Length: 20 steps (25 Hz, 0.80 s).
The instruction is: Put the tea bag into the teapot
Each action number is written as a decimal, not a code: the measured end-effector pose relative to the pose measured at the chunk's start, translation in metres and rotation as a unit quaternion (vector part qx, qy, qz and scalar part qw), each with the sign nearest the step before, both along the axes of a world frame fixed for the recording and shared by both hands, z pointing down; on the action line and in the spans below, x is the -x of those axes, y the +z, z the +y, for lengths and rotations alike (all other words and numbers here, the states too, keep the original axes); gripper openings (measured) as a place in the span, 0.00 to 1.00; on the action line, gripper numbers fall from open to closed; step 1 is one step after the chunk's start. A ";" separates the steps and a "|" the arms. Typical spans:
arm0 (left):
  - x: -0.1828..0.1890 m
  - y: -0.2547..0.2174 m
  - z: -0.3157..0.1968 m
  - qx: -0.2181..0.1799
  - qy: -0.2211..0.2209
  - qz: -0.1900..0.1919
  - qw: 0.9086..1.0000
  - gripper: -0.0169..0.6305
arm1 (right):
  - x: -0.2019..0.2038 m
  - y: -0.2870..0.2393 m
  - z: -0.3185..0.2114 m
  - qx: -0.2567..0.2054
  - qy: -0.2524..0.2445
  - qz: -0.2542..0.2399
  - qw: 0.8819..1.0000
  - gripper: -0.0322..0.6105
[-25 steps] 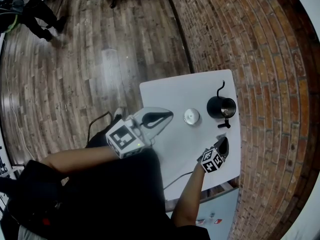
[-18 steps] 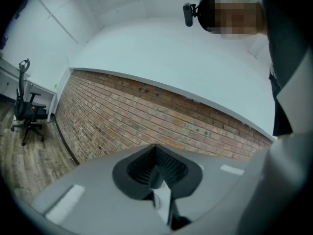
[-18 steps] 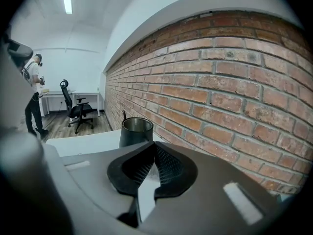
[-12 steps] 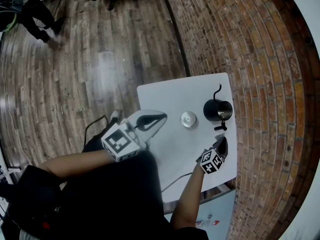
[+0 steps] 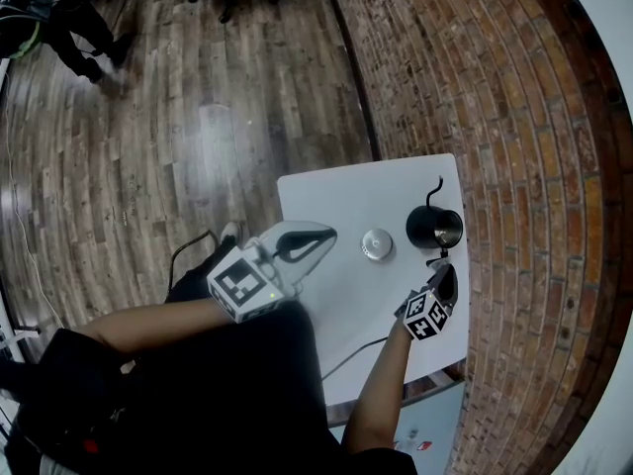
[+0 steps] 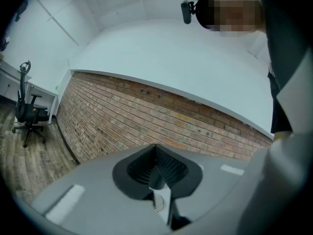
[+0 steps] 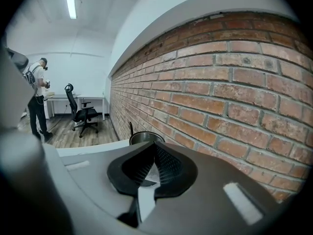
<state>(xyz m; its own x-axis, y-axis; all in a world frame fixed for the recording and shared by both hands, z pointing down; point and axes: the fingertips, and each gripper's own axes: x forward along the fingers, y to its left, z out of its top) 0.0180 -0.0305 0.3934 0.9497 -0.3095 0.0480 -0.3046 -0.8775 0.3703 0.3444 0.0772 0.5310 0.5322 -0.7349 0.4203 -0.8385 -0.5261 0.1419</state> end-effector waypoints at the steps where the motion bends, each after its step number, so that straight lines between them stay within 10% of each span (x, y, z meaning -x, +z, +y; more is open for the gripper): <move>1: 0.001 0.000 -0.002 0.000 -0.001 -0.001 1.000 0.02 | 0.001 -0.001 -0.004 -0.001 -0.003 0.001 1.000 0.06; 20: -0.051 -0.010 -0.020 -0.016 0.011 0.018 1.000 0.02 | -0.021 -0.017 -0.050 -0.005 -0.023 -0.009 1.000 0.06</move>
